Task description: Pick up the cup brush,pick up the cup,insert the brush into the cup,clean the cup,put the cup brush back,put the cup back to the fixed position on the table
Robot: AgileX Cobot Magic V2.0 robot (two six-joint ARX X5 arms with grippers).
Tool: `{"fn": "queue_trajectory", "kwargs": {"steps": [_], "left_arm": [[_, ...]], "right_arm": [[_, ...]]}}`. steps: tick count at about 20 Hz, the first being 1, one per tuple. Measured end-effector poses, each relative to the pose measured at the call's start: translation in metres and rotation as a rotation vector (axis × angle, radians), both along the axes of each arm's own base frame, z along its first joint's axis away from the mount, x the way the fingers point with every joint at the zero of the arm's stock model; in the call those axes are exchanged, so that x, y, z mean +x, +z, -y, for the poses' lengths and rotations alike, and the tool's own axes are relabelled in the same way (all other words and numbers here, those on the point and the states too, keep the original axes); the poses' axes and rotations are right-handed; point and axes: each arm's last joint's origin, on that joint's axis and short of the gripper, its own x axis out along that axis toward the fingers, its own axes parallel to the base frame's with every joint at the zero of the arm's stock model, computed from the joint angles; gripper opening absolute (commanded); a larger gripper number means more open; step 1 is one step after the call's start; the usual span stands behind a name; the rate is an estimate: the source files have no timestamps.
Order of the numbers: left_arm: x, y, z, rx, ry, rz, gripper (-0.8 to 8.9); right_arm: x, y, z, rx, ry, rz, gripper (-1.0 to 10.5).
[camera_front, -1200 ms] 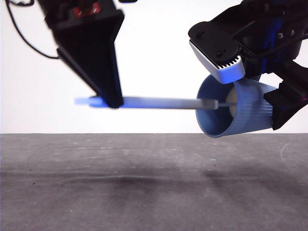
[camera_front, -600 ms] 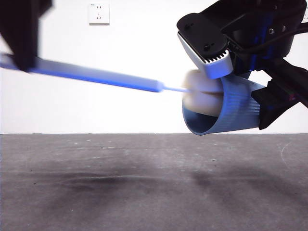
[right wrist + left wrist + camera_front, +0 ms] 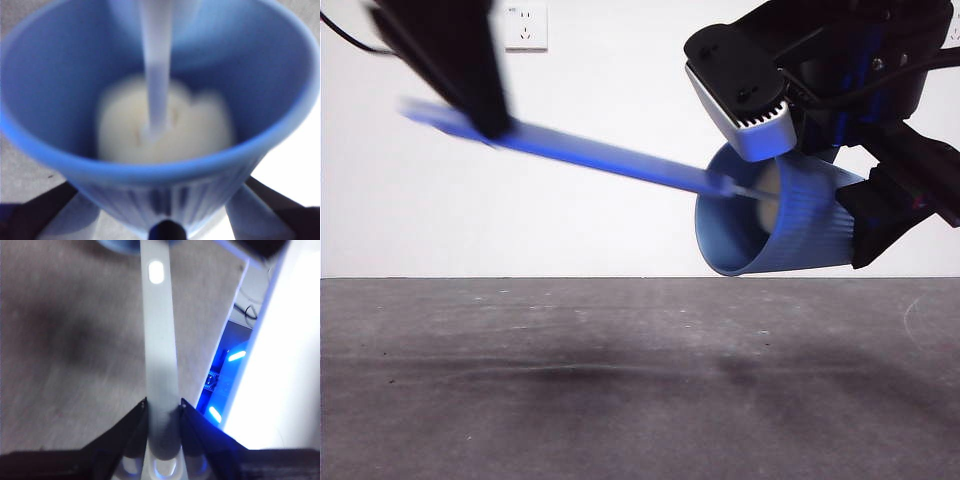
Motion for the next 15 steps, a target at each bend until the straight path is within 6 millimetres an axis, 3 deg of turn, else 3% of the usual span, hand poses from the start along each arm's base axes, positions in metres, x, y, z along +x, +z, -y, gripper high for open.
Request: {"fn": "queue_trajectory", "kwargs": {"steps": [4, 8, 12, 15], "left_arm": [[0.016, -0.027, 0.019, 0.03, -0.002, -0.064, -0.08], [0.015, -0.025, 0.016, 0.032, 0.01, -0.072, -0.08], [0.006, -0.013, -0.008, 0.086, 0.043, -0.108, -0.08], [-0.012, 0.019, -0.045, 0.036, 0.106, -0.042, -0.08]], "right_arm": [[0.002, -0.001, 0.004, -0.018, -0.027, -0.001, -0.2], [0.002, -0.001, 0.004, -0.01, -0.028, -0.002, -0.2], [0.003, 0.0, 0.001, 0.039, -0.016, -0.011, -0.2], [0.009, 0.0, 0.006, 0.057, -0.059, -0.004, -0.2]]}}
